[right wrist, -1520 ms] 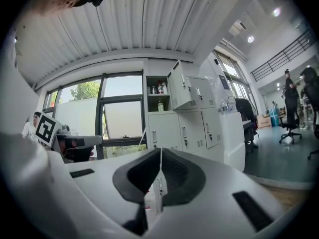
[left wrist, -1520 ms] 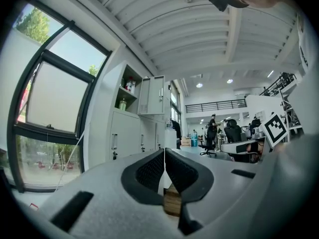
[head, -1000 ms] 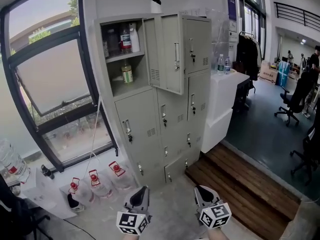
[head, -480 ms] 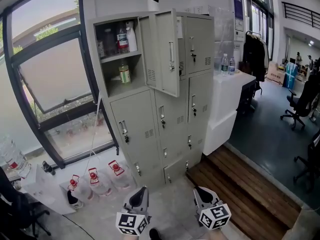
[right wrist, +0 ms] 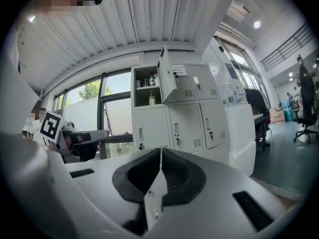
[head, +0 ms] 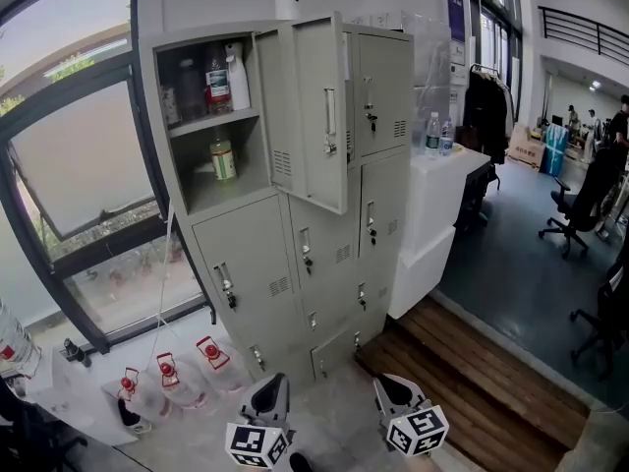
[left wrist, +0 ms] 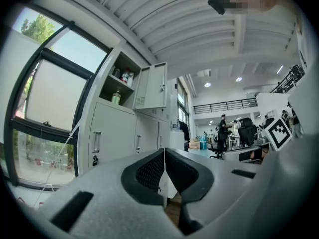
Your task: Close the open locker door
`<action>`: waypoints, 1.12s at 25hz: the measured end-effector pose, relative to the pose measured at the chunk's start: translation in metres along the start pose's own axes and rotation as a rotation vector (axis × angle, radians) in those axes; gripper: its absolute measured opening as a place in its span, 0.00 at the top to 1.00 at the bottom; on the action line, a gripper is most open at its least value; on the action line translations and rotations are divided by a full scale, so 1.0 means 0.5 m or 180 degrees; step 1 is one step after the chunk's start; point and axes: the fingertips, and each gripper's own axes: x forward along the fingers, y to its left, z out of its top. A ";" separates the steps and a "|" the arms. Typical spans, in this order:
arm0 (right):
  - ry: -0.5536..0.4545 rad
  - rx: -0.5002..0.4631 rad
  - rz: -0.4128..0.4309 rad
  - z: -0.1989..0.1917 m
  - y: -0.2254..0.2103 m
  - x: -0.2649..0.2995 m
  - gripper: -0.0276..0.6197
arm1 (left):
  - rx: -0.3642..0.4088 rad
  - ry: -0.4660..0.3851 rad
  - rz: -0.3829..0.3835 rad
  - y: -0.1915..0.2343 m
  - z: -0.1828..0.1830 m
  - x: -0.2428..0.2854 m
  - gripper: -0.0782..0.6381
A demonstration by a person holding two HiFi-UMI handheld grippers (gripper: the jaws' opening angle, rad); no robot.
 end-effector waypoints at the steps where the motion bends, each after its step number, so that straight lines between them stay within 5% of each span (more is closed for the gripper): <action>1: 0.0000 0.0008 -0.0030 0.000 -0.006 0.022 0.93 | 0.0002 0.0008 -0.0034 0.016 -0.001 0.022 0.87; 14: -0.0102 0.0063 -0.0524 0.049 -0.061 0.297 0.93 | -0.0032 0.0134 -0.0402 0.259 -0.002 0.260 0.87; 28: -0.0139 -0.0193 -0.0105 0.130 -0.133 0.408 0.93 | -0.0078 0.0083 -0.0046 0.266 0.009 0.298 0.87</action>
